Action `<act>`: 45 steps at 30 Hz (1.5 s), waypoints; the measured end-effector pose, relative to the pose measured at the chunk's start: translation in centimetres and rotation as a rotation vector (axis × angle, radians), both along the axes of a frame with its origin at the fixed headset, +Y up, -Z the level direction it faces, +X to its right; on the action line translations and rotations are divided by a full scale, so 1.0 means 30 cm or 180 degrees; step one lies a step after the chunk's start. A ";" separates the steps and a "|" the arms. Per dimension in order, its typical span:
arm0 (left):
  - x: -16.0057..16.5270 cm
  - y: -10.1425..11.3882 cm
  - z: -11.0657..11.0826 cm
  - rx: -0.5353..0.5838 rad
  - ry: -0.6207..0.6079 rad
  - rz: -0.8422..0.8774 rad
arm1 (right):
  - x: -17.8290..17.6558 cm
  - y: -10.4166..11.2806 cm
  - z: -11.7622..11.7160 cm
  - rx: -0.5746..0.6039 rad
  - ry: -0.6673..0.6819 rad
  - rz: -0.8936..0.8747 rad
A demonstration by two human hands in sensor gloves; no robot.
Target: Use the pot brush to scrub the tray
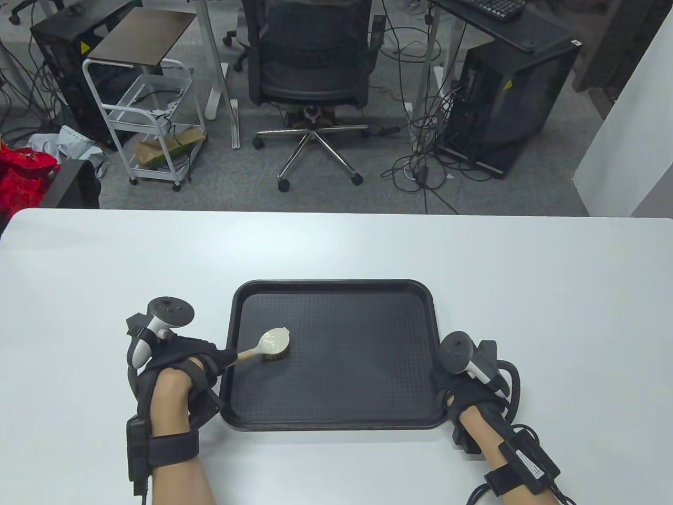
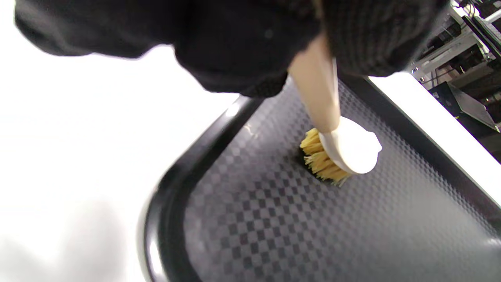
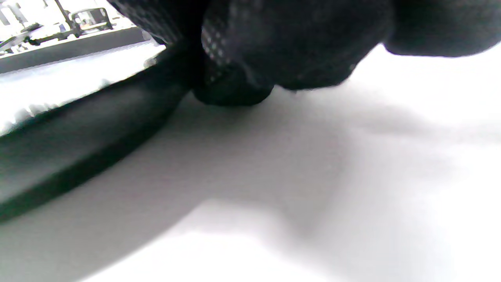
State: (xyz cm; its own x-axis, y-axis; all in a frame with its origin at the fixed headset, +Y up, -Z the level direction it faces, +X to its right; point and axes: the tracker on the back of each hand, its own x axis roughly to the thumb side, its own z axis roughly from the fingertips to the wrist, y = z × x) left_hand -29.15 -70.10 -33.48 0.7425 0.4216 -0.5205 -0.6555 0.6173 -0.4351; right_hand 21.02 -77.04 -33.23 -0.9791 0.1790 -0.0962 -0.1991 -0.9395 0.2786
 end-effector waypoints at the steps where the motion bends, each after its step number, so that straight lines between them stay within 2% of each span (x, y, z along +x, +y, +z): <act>1: -0.014 0.001 0.004 0.0000 0.0030 0.0006 | 0.000 0.000 0.000 0.0001 0.0000 0.0001; 11: -0.133 0.023 0.056 0.0083 0.0371 0.0017 | 0.001 0.001 -0.001 -0.0005 -0.0001 -0.0002; 16: -0.116 0.042 0.042 0.0393 0.0201 0.0368 | 0.001 0.001 -0.002 -0.0007 -0.0001 -0.0001; 19: -0.046 0.046 0.009 0.0624 -0.0244 0.0999 | 0.001 0.001 -0.002 -0.0006 -0.0003 -0.0007; 21: 0.019 0.051 -0.011 0.0673 -0.0423 0.1183 | 0.001 0.001 -0.002 0.0000 -0.0003 -0.0002; 27: 0.284 0.044 -0.074 0.0758 -0.0798 0.1093 | 0.001 0.001 -0.002 0.0004 -0.0002 -0.0004; 34: 0.560 0.013 -0.074 0.0885 -0.0924 0.0953 | 0.000 0.002 -0.001 0.0009 -0.0002 0.0003; 41: 0.740 -0.046 -0.044 0.0905 -0.1175 0.0580 | 0.000 0.002 -0.001 0.0013 -0.0002 0.0012; 45: 0.796 -0.060 -0.026 0.0890 -0.1246 0.0442 | 0.000 0.002 -0.001 0.0014 -0.0002 0.0007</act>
